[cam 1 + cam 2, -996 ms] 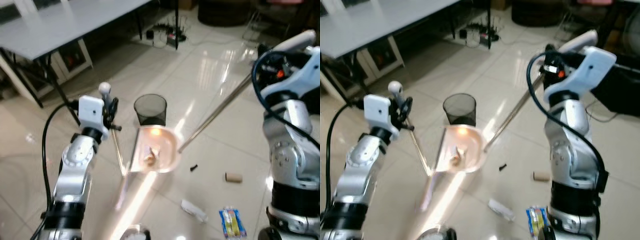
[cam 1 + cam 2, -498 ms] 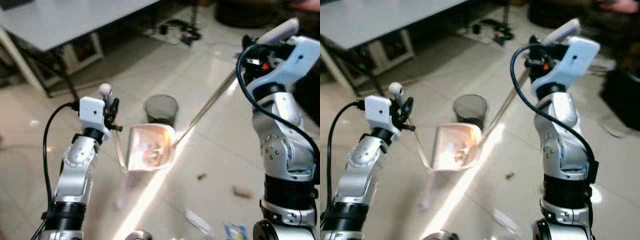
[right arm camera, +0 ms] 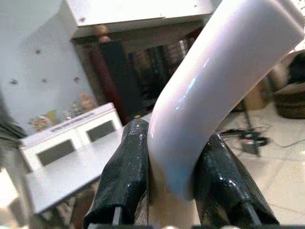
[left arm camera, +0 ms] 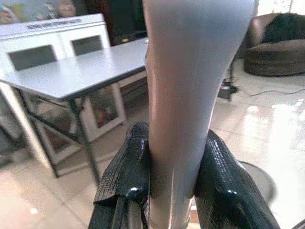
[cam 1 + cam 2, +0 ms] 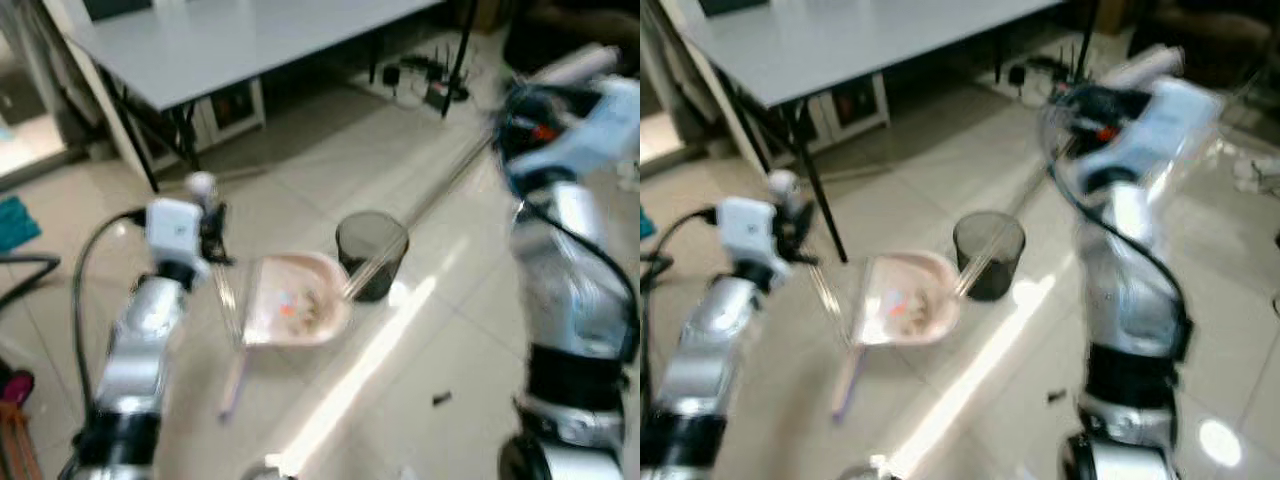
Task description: Sweep floor
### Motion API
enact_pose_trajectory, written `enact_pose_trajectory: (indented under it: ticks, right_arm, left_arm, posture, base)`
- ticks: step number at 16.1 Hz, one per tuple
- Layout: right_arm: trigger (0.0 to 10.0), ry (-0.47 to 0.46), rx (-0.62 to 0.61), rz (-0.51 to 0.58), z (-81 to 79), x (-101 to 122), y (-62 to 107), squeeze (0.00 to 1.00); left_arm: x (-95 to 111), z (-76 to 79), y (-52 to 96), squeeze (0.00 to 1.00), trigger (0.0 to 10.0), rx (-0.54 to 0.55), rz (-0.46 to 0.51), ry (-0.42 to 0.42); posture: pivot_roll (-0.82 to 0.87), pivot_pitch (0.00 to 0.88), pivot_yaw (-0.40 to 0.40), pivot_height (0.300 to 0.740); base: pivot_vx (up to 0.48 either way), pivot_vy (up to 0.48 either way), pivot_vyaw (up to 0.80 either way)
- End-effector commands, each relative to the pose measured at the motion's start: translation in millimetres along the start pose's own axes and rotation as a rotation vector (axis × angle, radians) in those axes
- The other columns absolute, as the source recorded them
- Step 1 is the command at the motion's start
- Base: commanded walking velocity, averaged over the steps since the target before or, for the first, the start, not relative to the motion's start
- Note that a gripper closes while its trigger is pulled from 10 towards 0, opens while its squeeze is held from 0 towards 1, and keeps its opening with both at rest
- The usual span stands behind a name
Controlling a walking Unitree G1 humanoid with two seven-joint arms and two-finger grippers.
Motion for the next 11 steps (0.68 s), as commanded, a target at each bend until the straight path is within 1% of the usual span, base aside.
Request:
enact_pose_trajectory:
  ticks: [1, 3, 5, 8, 11]
  right_arm:
    - [10.0, -0.052, -0.023, 0.113, 6.7, 29, -2.9, 0.00]
    - [10.0, -0.045, -0.035, 0.144, 10.4, 41, -5.9, 0.00]
    - [10.0, -0.031, -0.028, 0.177, 11.6, 56, -8.3, 0.00]
    - [10.0, 0.005, -0.030, 0.209, 14.9, 71, -8.8, 0.00]
    - [10.0, 0.022, -0.041, 0.224, 20.6, 79, -8.5, 0.00]
  left_arm:
    - [15, 3.7, -5.1, 0.00, 10.0, -0.004, 0.060, 0.002]
    - [15, 5.7, -5.8, 0.00, 10.0, -0.003, 0.060, 0.008]
    - [16, 8.0, -6.3, 0.00, 10.0, -0.008, 0.063, 0.010]
    - [12, 9.3, -6.5, 0.00, 10.0, -0.010, 0.055, 0.019]
    - [11, 11.9, -6.5, 0.00, 10.0, -0.009, 0.052, 0.028]
  posture:
    - [0.02, 0.019, 0.046, 0.740]
    - [0.01, 0.009, 0.050, 0.740]
    - [0.00, 0.015, 0.052, 0.740]
    - [0.00, 0.015, 0.059, 0.740]
    - [-0.01, 0.016, 0.057, 0.740]
  base:
    - [0.424, 0.000, 0.00]
    - [0.420, 0.000, 0.00]
    - [0.424, 0.000, -0.80]
    - [0.423, 0.000, -0.72]
    - [0.420, 0.000, 0.00]
Point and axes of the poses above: a point about 5 cm out from each wrist's last joint towards the gripper, its own y axis pointing back from the gripper into the wrist, its own x axis along the axis of the wrist's last joint, z = x × y, the point moved 6 cm from there along -y, pointing out of the wrist towards the gripper, and after that the axes turned 13 degrees about -y, right-handed, at the moved point
